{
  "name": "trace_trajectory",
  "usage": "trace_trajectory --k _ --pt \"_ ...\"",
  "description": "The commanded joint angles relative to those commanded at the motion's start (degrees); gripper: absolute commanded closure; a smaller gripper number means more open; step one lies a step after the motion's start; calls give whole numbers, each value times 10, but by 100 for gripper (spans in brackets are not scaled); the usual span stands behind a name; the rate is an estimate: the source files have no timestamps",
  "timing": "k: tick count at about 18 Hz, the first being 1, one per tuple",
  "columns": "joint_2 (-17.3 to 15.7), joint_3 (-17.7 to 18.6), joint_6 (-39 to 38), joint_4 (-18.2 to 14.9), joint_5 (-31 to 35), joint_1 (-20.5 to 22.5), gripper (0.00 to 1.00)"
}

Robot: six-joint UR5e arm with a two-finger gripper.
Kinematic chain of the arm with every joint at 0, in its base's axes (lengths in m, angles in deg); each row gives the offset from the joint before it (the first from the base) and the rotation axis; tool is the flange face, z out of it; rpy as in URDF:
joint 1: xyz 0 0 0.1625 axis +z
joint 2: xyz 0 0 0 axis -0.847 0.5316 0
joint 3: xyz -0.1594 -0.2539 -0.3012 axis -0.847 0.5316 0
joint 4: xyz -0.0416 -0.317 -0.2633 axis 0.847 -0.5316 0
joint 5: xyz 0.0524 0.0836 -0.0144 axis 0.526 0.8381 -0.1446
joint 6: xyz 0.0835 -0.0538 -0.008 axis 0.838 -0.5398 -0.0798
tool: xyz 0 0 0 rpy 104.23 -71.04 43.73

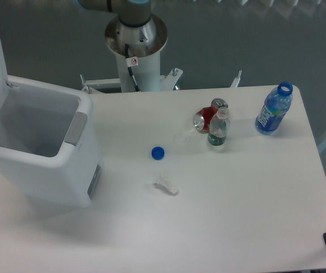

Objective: Close the trash can
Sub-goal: 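Lower the gripper, swinging the white lid down over the can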

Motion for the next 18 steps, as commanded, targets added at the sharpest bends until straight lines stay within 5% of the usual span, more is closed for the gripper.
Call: trace_trajectory --k 18 --pt "3 67 7 21 -11 70 100"
